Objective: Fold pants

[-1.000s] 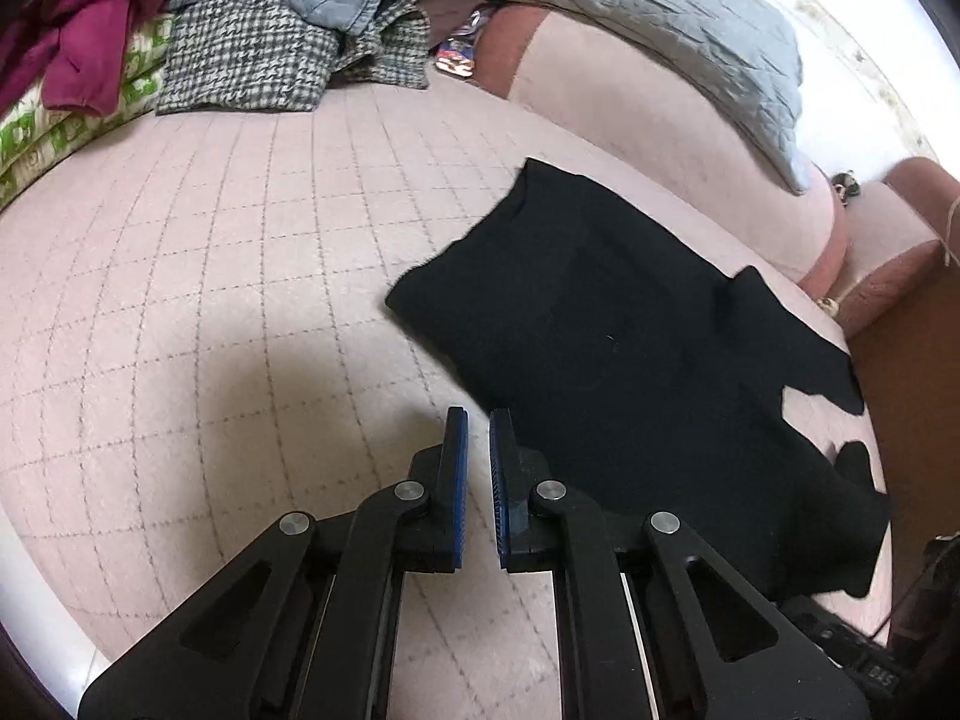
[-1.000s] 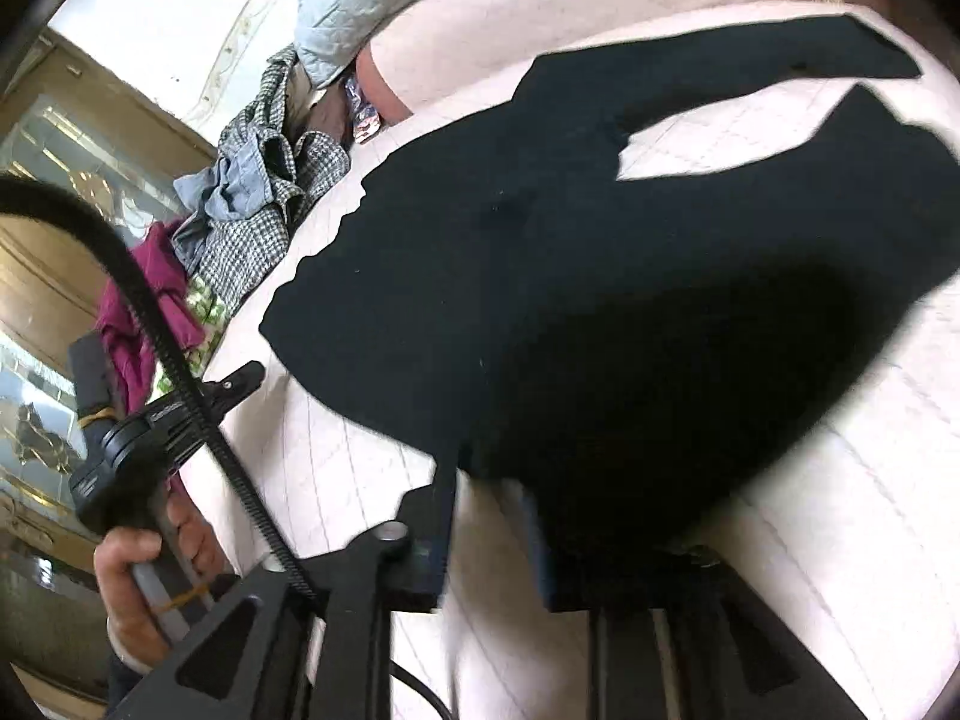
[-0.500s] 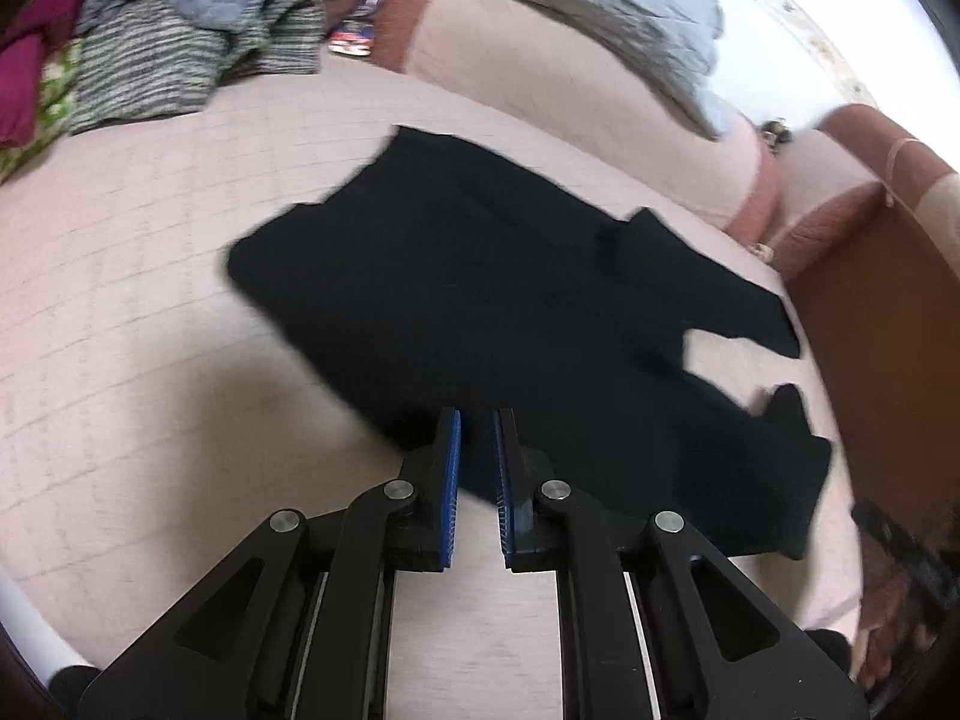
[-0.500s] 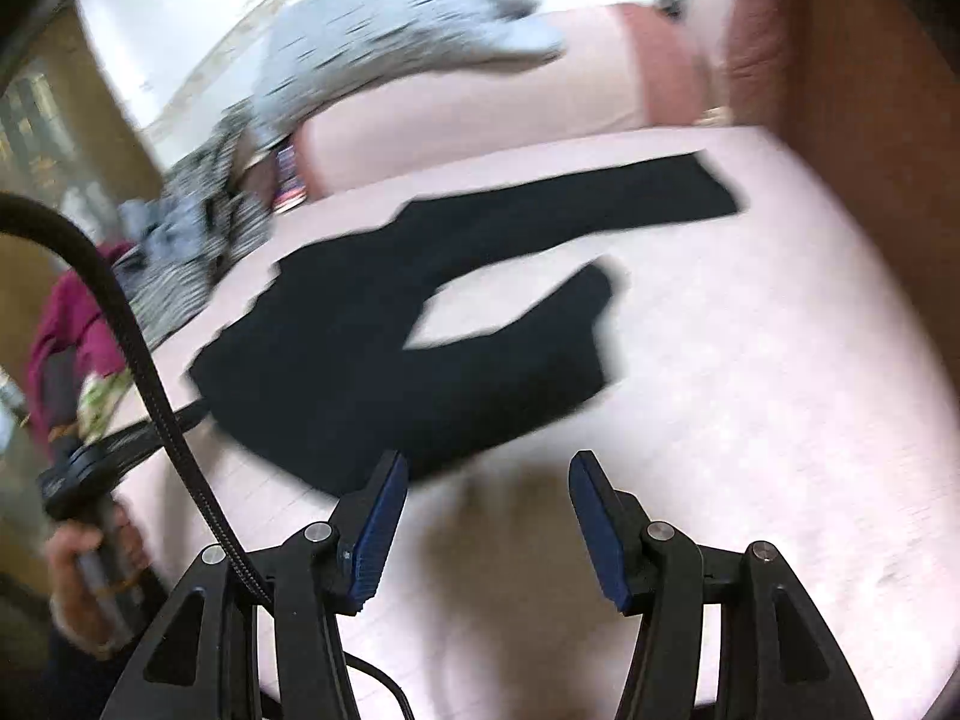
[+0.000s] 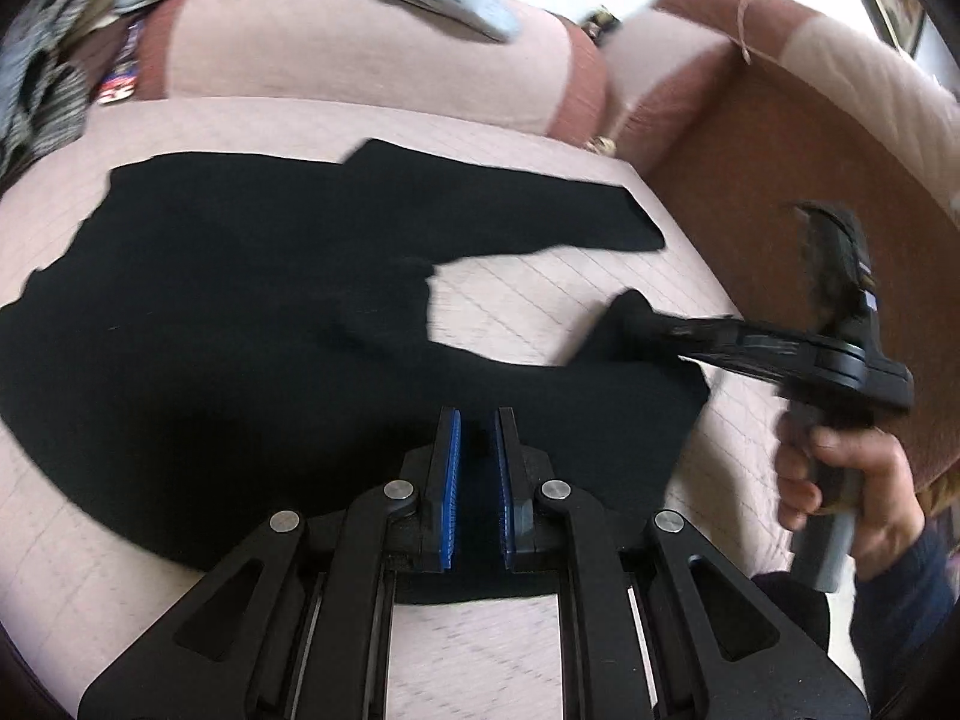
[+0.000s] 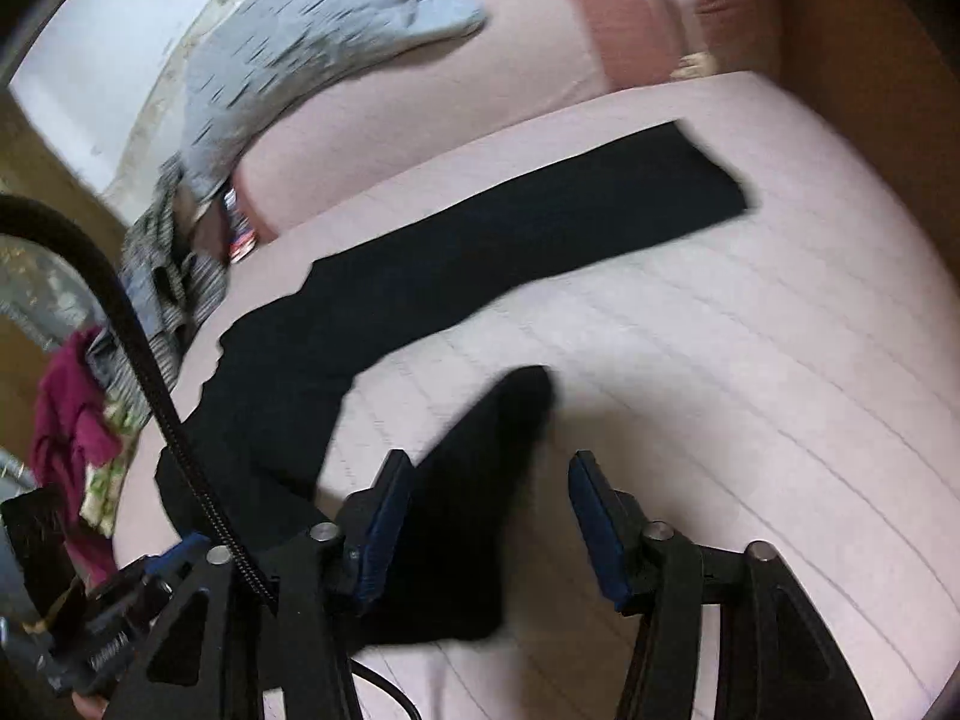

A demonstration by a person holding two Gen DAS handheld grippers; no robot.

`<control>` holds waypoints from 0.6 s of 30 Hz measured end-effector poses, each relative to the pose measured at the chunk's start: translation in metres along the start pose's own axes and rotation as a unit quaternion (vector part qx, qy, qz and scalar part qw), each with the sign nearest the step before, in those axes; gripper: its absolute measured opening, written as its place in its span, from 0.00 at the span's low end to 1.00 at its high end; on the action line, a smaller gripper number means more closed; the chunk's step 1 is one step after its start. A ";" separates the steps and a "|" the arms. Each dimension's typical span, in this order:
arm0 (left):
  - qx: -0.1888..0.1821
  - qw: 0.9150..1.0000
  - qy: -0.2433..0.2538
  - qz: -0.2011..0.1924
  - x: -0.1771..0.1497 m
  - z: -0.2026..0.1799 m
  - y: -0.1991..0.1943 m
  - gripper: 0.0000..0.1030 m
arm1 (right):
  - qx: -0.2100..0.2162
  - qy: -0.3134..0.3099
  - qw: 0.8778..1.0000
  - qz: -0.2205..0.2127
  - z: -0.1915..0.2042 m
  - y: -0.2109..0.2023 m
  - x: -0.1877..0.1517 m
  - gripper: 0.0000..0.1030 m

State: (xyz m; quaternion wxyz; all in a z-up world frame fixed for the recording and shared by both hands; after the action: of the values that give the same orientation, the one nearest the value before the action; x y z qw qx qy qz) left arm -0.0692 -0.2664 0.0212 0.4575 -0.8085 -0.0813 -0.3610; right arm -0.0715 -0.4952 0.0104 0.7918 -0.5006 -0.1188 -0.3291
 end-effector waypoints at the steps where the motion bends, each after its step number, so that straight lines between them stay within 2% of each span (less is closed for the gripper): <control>1: -0.003 1.000 0.004 0.005 -0.001 -0.004 0.003 0.08 | -0.002 -0.005 1.000 0.010 0.003 0.005 -0.002 0.04; 4: -0.012 1.000 0.004 0.010 -0.002 -0.008 0.008 0.08 | 0.001 -0.018 1.000 -0.006 0.007 -0.022 -0.007 0.04; 7: -0.014 1.000 -0.003 0.007 -0.003 -0.003 0.008 0.08 | -0.003 0.002 0.999 -0.046 -0.005 -0.081 -0.016 0.04; 9: -0.014 1.000 -0.009 0.003 -0.003 -0.003 0.009 0.08 | -0.006 0.043 0.997 -0.066 -0.019 -0.110 -0.019 0.04; 12: -0.010 1.000 -0.022 0.001 -0.002 -0.003 0.012 0.08 | -0.037 0.120 0.988 -0.087 -0.039 -0.114 -0.002 0.04; 13: -0.010 1.000 -0.026 0.003 -0.002 -0.003 0.012 0.08 | -0.052 0.131 0.986 -0.090 -0.042 -0.106 0.007 0.08; 14: -0.011 1.000 -0.029 0.005 -0.002 -0.003 0.013 0.08 | -0.057 0.133 0.985 -0.091 -0.043 -0.093 0.016 0.20; 15: -0.010 0.999 -0.030 0.004 -0.002 -0.004 0.012 0.08 | -0.041 0.132 0.987 -0.085 -0.041 -0.073 0.027 0.33; 16: -0.006 1.000 -0.028 0.005 -0.001 -0.005 0.014 0.08 | -0.012 0.132 0.989 -0.071 -0.036 -0.053 0.035 0.60; 17: -0.001 1.000 -0.024 0.007 -0.001 -0.006 0.013 0.08 | 0.008 0.127 0.991 -0.047 -0.033 -0.034 0.041 0.63; 18: 0.000 1.000 -0.018 0.006 0.000 -0.007 0.011 0.08 | -0.004 0.120 0.992 -0.038 -0.033 -0.031 0.043 0.61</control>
State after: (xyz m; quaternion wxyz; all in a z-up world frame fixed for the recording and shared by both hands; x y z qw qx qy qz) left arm -0.0675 -0.2781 0.0157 0.4581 -0.8155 -0.0846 -0.3433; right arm -0.0635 -0.5496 0.0393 0.7850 -0.4561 -0.0406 -0.4172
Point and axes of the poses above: each gripper's, at about its wrist camera, not at the fingertips, and y roughly the way its jaws point, z to its left, x to its top, the point moved 5 cm from there along y, roughly the way its jaws point, and after that the axes turned 6 degrees about -z, right-handed, at the moved point
